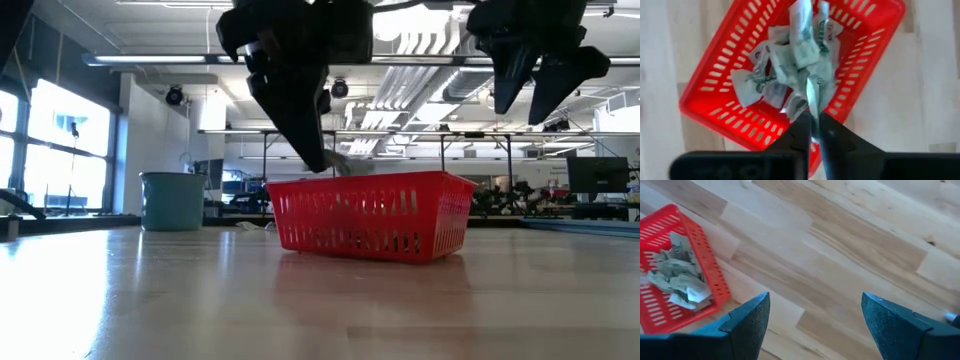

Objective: Pick and place Stevia / Truvia into bins
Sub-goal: Put the light green stevia packet into the bin, then put the green stevia packet into the bin

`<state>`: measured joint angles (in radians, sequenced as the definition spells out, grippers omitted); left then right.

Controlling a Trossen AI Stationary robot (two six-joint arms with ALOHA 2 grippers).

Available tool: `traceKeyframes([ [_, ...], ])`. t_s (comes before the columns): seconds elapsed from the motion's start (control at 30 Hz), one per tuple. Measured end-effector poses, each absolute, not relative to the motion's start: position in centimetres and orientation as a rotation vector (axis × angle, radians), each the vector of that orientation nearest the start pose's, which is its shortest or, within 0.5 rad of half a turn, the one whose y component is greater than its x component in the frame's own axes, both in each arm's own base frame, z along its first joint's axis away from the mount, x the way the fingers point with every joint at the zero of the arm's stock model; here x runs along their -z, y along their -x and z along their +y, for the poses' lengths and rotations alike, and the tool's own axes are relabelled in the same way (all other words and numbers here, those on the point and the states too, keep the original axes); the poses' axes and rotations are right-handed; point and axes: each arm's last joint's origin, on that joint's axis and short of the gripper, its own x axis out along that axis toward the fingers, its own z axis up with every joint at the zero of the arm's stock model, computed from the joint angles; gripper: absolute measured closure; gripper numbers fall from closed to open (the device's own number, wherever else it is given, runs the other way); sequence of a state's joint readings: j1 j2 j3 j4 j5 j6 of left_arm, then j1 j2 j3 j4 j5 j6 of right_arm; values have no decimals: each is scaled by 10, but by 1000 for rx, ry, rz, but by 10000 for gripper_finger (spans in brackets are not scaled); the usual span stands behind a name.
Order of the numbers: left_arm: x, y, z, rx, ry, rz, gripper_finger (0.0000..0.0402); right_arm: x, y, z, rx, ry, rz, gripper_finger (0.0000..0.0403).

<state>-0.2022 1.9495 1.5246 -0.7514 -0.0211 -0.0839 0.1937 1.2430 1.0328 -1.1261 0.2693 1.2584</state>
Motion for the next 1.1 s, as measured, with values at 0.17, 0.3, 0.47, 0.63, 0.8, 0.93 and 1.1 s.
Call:
traceKeyframes([
  [0.17,-220,-395,-69,88,-102,1155,263,-268,-208,33,827,-780,1041,98],
  [0.3,-226,-388,-59,61,-102,1195,198,-268,-212,23,810,-802,1042,98],
  [0.47,-262,-371,-36,3,-42,1146,153,-269,-215,-9,842,-828,1037,98],
  [0.63,-300,-349,-2,-98,63,1065,153,-267,-218,-55,852,-786,997,98],
  [0.8,-334,-318,26,-218,188,992,167,-248,-233,-108,880,-759,968,98],
  [0.93,-355,-294,36,-285,263,949,173,-216,-239,-147,914,-762,1050,98],
  [1.1,-365,-277,40,-380,328,934,174,-185,-238,-182,922,-765,1102,98],
])
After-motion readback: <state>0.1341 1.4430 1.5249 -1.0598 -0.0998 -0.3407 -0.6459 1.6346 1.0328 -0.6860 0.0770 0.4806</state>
